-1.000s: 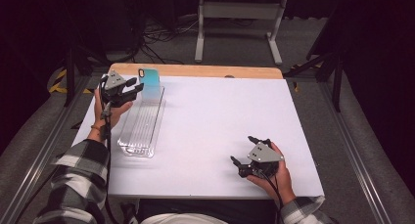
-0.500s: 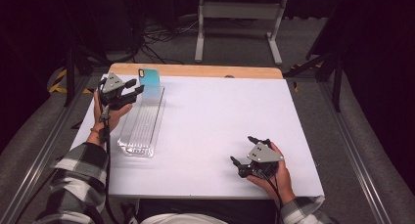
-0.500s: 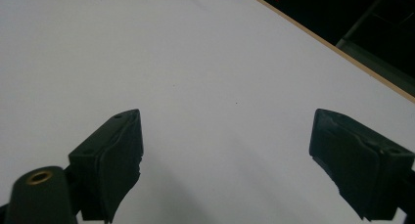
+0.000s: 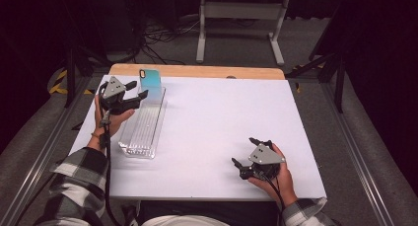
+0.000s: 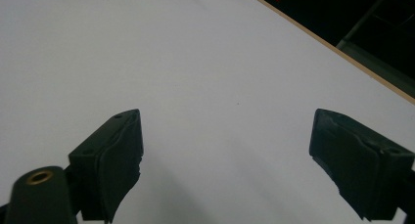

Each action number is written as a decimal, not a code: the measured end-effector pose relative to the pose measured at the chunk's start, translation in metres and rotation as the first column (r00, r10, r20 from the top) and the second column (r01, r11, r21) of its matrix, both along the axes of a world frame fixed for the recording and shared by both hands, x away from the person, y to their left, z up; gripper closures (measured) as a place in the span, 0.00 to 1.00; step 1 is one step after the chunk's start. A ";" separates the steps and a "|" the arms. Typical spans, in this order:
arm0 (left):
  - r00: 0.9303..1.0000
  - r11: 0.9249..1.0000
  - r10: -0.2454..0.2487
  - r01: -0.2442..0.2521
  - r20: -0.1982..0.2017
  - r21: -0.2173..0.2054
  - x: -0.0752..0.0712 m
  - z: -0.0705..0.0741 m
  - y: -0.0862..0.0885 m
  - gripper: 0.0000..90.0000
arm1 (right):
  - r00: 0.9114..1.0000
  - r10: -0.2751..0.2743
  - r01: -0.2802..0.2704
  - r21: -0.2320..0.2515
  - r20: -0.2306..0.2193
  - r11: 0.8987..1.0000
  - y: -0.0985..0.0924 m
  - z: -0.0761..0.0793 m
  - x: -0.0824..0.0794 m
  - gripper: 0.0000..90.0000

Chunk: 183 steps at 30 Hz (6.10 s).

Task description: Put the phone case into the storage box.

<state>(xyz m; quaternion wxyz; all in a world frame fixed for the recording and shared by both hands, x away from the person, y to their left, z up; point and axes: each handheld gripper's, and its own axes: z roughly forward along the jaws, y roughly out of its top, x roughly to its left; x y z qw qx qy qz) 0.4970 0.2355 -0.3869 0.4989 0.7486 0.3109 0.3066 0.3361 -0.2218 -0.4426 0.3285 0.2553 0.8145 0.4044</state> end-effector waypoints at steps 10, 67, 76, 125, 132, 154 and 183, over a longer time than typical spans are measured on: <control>1.000 1.000 -0.009 0.009 0.009 -0.022 -0.006 0.002 -0.003 0.35 | 1.000 -0.002 0.002 0.004 0.004 1.000 -0.001 0.001 -0.001 0.15; 0.996 0.996 -0.048 0.053 0.076 -0.073 -0.048 0.012 -0.011 0.04 | 1.000 0.004 -0.004 0.011 0.022 1.000 0.000 0.003 -0.002 0.15; 0.995 0.996 -0.054 0.061 0.085 -0.071 -0.052 0.013 -0.014 0.04 | 1.000 0.004 -0.004 0.011 0.022 1.000 0.000 0.003 -0.003 0.15; 0.984 0.988 -0.135 0.142 0.117 -0.057 -0.088 0.012 -0.028 0.04 | 0.999 -0.014 0.010 0.105 0.041 0.994 -0.007 0.010 -0.003 0.10; 0.984 0.989 -0.132 0.138 0.119 -0.048 -0.092 0.009 -0.030 0.04 | 0.998 -0.013 0.004 0.130 0.068 0.991 -0.006 0.013 -0.003 0.08; 0.982 0.987 -0.153 0.158 0.114 -0.037 -0.110 0.001 -0.037 0.05 | 0.995 0.008 -0.024 0.170 0.095 0.985 -0.001 0.020 -0.001 0.07; 0.980 0.981 -0.188 0.190 0.062 -0.040 -0.135 -0.017 -0.046 0.06 | 0.991 0.077 -0.094 0.167 0.106 0.981 0.013 0.024 0.006 0.07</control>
